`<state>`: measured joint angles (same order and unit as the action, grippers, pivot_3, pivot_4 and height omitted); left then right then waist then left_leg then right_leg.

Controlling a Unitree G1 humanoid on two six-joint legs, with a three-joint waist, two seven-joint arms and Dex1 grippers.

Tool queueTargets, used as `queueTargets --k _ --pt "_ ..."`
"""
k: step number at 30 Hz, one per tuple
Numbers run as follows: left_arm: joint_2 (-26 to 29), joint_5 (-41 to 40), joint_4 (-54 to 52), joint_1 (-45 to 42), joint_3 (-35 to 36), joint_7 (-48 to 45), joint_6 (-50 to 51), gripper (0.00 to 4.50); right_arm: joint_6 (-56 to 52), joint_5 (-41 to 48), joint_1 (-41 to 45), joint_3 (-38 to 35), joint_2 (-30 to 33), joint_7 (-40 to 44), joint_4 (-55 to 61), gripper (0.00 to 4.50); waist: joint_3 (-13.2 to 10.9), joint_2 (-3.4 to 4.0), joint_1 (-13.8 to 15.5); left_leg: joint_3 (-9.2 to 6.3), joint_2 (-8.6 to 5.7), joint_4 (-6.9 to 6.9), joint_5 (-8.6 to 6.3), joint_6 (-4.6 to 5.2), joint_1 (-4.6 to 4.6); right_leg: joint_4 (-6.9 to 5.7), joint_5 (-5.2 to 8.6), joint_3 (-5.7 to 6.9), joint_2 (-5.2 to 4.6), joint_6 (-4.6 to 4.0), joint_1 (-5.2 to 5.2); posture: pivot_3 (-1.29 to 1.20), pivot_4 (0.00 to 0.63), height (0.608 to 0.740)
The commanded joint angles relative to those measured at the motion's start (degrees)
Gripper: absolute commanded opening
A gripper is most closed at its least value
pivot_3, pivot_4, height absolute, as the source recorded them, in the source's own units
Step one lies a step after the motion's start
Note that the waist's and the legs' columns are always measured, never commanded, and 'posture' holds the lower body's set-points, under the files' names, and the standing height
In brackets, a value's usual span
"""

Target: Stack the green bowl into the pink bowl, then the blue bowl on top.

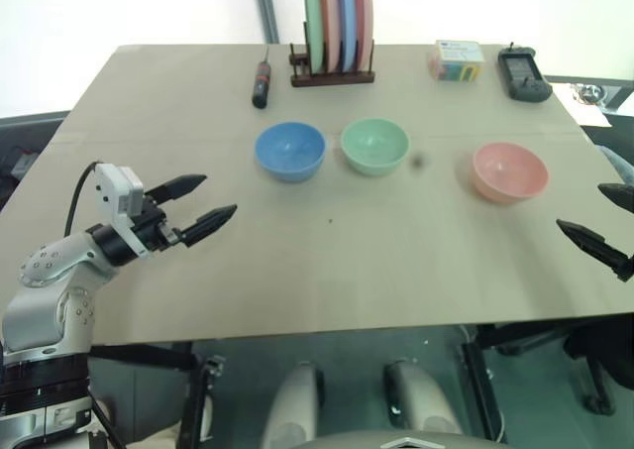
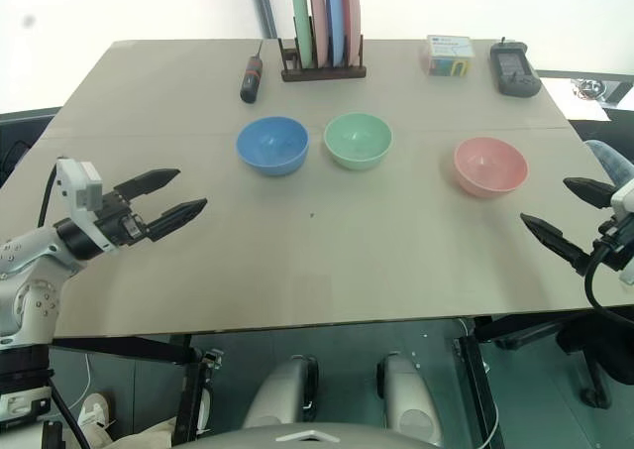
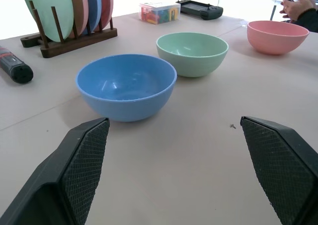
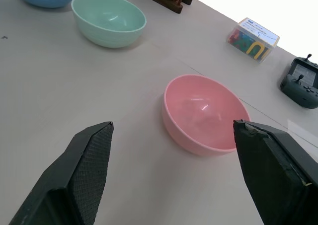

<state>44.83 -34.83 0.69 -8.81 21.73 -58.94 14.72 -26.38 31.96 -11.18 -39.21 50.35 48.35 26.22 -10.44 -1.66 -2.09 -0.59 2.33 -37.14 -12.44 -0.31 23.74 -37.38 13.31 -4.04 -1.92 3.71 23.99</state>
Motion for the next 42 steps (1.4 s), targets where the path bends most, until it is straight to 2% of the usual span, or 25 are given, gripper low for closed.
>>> queueTargets --k 1,10,15,20,23,27,28,29,31,32,35,36,42 --pt "1.3 -0.8 -2.7 -0.2 1.8 0.2 0.7 4.5 -0.2 0.3 2.0 0.5 1.2 -0.7 1.5 4.03 0.0 0.0 0.0 0.0 0.0 0.0 0.0 0.0 0.0 0.0 0.0 0.0 0.0 0.0 0.0 0.0 0.15 0.74" --pt "0.9 -3.6 -6.0 -0.3 1.5 -0.9 4.4 4.5 0.2 -3.1 7.3 7.5 0.5 -3.4 0.7 4.03 0.0 -0.01 0.0 0.01 0.0 0.0 0.0 0.0 0.01 -0.01 0.0 -0.01 0.0 0.0 0.0 0.0 0.15 0.74" --pt "-0.1 -8.2 -8.8 -1.4 -1.0 -7.4 5.5 4.5 -5.5 -6.8 15.5 19.2 -0.9 -10.3 -0.2 4.03 0.0 -0.01 -0.2 0.03 0.0 -0.03 0.0 0.0 -0.01 -0.03 -0.01 -0.01 0.0 0.0 0.0 0.0 0.15 0.74" --pt "-2.4 -12.7 -10.4 -4.1 -1.9 -9.8 7.0 4.5 -9.0 -18.4 31.2 36.6 -5.2 -16.6 -13.6 4.03 0.0 -0.01 -0.5 0.07 0.01 -0.07 0.0 0.0 0.0 -0.13 -0.12 -0.04 0.02 -0.2 0.08 0.0 0.15 0.74" --pt "-3.1 -13.9 -11.2 -4.9 -1.7 -10.1 7.6 4.5 -7.5 -23.0 38.1 42.4 -8.2 -16.9 -22.9 4.03 0.0 -0.01 -0.4 0.08 0.01 -0.08 0.01 0.0 0.04 -0.21 -0.15 -0.07 0.05 -0.24 0.15 0.0 0.15 0.74" --pt "-3.3 -14.7 -13.3 -3.8 -1.1 -9.1 8.1 4.5 -3.2 -27.1 44.6 45.6 -11.1 -16.8 -35.8 4.03 0.0 -0.01 0.0 0.02 -0.02 -0.01 0.01 0.0 0.15 -0.19 -0.21 -0.06 0.07 -0.14 0.22 0.0 0.15 0.74" --pt "-3.4 -14.8 -13.8 -3.5 -0.9 -8.8 8.3 4.5 -2.0 -27.8 45.5 46.0 -11.4 -16.3 -37.7 3.46 0.0 -0.01 0.0 0.03 -0.02 -0.01 0.01 0.01 0.22 -0.14 -0.27 -0.06 0.06 -0.04 0.25 0.0 0.15 0.74" --pt "-3.5 -14.9 -14.3 -2.8 -0.4 -7.9 8.6 4.5 -1.5 -28.2 46.5 45.9 -11.8 -16.5 -39.8 3.25 0.0 -0.01 0.0 0.02 -0.03 -0.01 0.01 0.0 0.24 -0.11 -0.28 -0.06 0.05 -0.03 0.25 0.0 0.15 0.74" --pt "-3.7 -15.8 -16.0 -0.5 1.4 -6.6 9.0 4.5 -0.6 -28.7 47.7 45.6 -12.1 -16.2 -42.1 2.42 0.0 -0.01 -0.2 0.03 -0.03 -0.01 0.0 0.01 0.24 -0.09 -0.29 -0.06 0.03 -0.02 0.25 0.0 0.15 0.74" --pt "-3.8 -16.4 -17.0 0.8 2.3 -5.9 9.2 4.5 -0.2 -28.9 47.9 45.4 -12.1 -15.9 -42.6 1.86 0.0 -0.01 -0.3 0.03 -0.03 -0.01 0.0 0.01 0.23 -0.09 -0.29 -0.06 0.03 -0.02 0.25 0.0 0.15 0.74" --pt "-3.8 -17.0 -18.3 2.9 3.3 -5.2 9.2 4.5 1.0 -29.6 48.2 45.2 -12.2 -15.6 -43.1 0.65 0.0 0.0 -0.4 0.03 0.0 0.0 0.0 0.01 0.19 -0.17 -0.28 -0.06 0.06 -0.03 0.26 0.0 0.15 0.74" --pt "-3.8 -17.2 -18.5 3.1 3.4 -4.9 9.3 4.5 1.3 -29.9 48.2 45.2 -12.3 -15.5 -43.2 0.13 0.0 0.0 -0.3 0.03 0.0 -0.01 0.0 0.01 0.16 -0.23 -0.28 -0.06 0.06 -0.03 0.26 0.0 0.15 0.74" --pt "-4.1 -17.3 -18.5 3.2 2.9 -4.1 8.9 4.5 1.0 -30.3 48.2 45.5 -12.6 -14.2 -39.5 0.13 0.0 0.0 -0.3 0.03 0.0 -0.1 0.01 0.01 0.08 -0.34 -0.18 -0.08 0.09 -0.21 0.22 0.0 0.15 0.74"
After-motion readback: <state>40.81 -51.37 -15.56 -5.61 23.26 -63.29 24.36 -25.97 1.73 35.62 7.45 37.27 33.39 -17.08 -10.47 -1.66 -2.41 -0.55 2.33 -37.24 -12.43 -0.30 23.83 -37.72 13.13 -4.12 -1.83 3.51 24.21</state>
